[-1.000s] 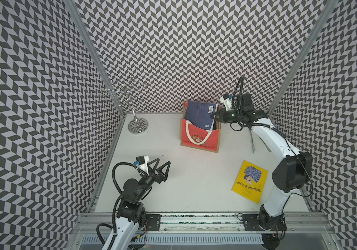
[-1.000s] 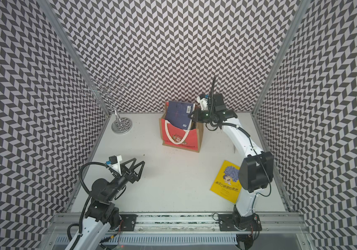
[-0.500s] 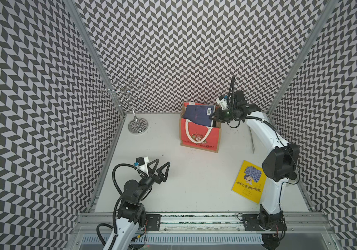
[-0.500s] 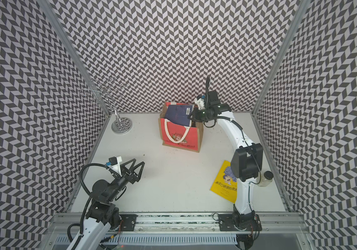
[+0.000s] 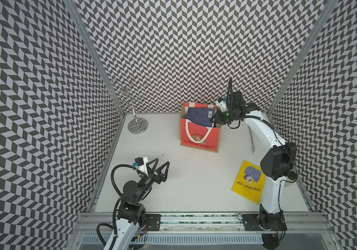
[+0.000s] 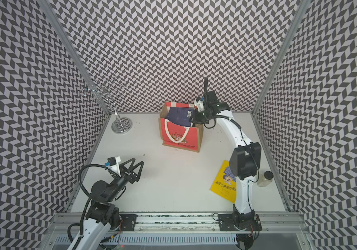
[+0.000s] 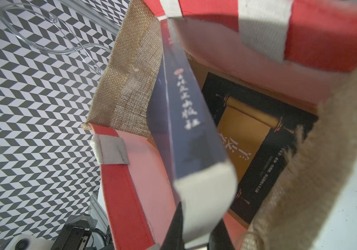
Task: Put the books into the canvas bag
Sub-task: Place the book in the canvas bag.
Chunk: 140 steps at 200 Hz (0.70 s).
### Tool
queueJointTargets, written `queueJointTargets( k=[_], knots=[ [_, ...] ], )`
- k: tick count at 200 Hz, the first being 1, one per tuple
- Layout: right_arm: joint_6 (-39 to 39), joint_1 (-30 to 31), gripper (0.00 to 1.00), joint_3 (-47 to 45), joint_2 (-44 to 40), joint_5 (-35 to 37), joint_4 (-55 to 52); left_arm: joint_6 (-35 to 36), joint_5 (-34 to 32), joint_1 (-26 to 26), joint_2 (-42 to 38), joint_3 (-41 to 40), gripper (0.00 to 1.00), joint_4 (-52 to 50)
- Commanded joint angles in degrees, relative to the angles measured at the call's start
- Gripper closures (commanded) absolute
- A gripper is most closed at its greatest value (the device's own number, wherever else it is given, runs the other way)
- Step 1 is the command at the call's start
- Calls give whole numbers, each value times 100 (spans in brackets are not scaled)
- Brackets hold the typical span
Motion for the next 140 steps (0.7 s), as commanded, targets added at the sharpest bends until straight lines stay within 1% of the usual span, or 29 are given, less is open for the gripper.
queueJointTargets(
  k=[1,16,30,44,64,73,84,120,140],
  knots=[
    [-112,85,100,-109,-191,-234,-157,11,-10,30,-71,-103,0,153],
    [-95,102,100,67,-41,-30,-185,2,-33,33,-125,-139,0,155],
    [-45,137,91,336,133,259,-224,9,-24,30,-145,-112,0,122],
    [31,155,87,604,265,501,-235,44,-23,33,-136,-58,0,51],
    [59,169,66,740,332,662,-117,81,-46,31,-125,-21,0,12],
    [66,164,55,759,348,727,-80,75,-50,29,-116,-5,0,23],
    [78,162,47,768,362,826,-33,64,-29,35,-90,5,0,52],
    [121,168,35,746,184,1183,235,61,32,35,49,54,0,156],
    [96,166,29,712,-38,1629,484,94,97,31,179,106,0,213]
  ],
)
